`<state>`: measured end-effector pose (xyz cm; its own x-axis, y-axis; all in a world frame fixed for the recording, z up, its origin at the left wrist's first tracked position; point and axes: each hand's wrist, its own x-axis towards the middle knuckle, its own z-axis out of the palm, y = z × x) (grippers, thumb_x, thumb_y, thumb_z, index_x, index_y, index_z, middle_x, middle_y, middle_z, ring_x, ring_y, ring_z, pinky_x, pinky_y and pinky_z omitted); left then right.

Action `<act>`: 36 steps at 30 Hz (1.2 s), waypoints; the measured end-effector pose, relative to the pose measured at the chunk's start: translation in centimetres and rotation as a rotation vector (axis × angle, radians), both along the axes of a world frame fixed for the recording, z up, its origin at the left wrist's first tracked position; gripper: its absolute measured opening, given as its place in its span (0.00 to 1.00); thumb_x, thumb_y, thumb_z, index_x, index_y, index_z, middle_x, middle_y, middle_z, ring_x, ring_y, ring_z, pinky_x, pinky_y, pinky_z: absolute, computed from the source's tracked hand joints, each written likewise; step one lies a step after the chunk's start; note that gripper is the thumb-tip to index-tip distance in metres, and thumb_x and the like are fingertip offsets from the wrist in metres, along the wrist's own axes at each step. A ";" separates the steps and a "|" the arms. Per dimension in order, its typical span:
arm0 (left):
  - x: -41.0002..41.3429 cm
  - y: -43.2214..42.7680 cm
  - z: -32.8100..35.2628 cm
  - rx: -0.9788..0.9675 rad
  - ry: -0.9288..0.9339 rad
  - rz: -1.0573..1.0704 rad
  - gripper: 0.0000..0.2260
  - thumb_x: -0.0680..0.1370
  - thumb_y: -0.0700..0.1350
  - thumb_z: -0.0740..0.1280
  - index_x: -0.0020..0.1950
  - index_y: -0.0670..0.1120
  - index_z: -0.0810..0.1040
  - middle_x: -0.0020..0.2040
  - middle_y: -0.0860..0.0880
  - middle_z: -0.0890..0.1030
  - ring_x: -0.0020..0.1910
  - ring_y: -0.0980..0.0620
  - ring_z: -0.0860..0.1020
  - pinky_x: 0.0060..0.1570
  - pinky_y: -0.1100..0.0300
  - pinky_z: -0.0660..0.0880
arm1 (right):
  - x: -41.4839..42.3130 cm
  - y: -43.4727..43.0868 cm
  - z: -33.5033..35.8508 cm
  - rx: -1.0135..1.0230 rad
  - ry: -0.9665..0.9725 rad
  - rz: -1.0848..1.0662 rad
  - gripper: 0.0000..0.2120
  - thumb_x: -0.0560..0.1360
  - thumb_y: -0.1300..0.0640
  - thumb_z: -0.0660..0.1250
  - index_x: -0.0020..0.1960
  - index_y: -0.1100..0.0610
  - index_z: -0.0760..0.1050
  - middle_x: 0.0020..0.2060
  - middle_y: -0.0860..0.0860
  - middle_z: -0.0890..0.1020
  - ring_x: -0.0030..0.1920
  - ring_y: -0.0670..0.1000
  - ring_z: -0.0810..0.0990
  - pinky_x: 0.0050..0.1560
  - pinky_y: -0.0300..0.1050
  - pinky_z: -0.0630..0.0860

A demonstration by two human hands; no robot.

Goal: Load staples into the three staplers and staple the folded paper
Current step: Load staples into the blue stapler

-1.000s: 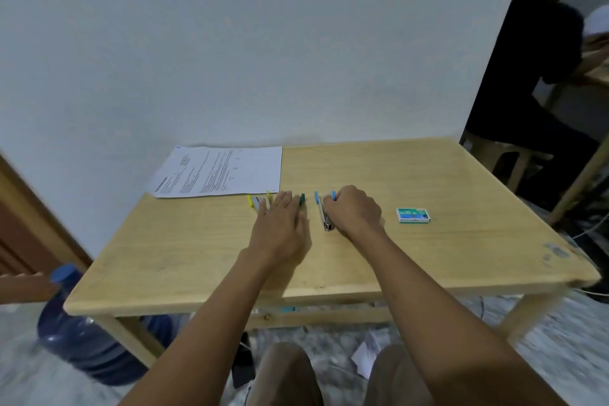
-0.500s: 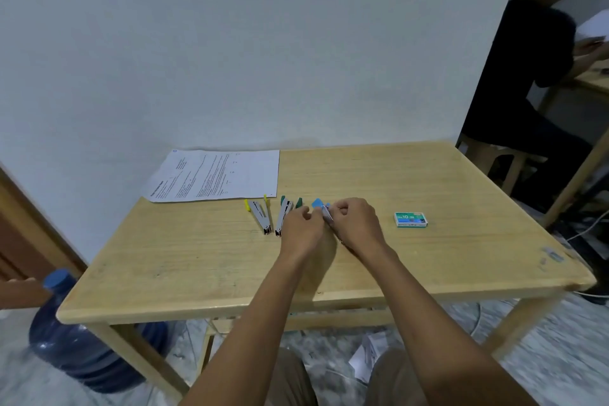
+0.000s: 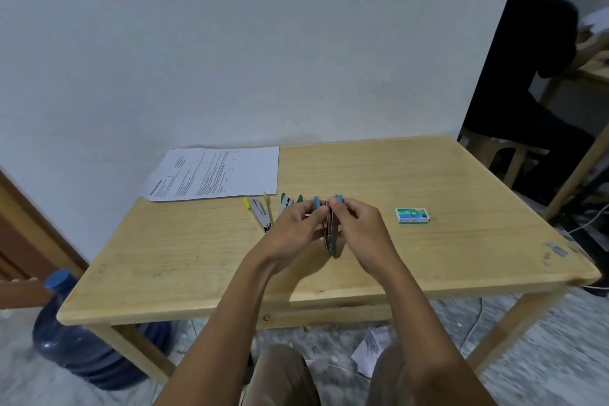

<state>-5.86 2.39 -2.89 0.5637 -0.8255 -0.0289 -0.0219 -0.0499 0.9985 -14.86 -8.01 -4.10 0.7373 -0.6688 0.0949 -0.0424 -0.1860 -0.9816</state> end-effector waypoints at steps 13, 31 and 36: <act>-0.7 -0.2 0.3 -0.266 0.256 0.307 0.10 0.84 0.44 0.59 0.54 0.40 0.76 0.48 0.43 0.79 0.53 0.48 0.82 0.55 0.49 0.80 | -0.6 0.5 2.0 0.053 -0.177 -0.337 0.16 0.82 0.48 0.61 0.44 0.56 0.80 0.39 0.51 0.86 0.43 0.47 0.86 0.50 0.49 0.81; -2.3 -1.6 1.2 -0.505 1.141 0.423 0.17 0.84 0.55 0.54 0.54 0.42 0.70 0.39 0.43 0.74 0.36 0.49 0.74 0.30 0.58 0.81 | -1.7 4.6 0.4 -0.181 -0.491 0.014 0.09 0.81 0.63 0.61 0.53 0.49 0.66 0.69 0.55 0.74 0.60 0.36 0.78 0.54 0.31 0.76; -0.8 -1.8 1.6 -0.478 1.019 0.437 0.15 0.84 0.53 0.55 0.47 0.44 0.70 0.30 0.48 0.72 0.27 0.52 0.73 0.32 0.60 0.76 | -2.5 5.1 -0.1 -0.351 -0.428 0.078 0.18 0.78 0.57 0.68 0.51 0.36 0.65 0.61 0.31 0.77 0.64 0.44 0.78 0.57 0.32 0.75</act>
<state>-6.71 0.64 -1.32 0.6941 -0.6192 -0.3670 0.7132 0.5227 0.4670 -17.40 -2.88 -4.19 0.6304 -0.4881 0.6036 0.3734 -0.4911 -0.7870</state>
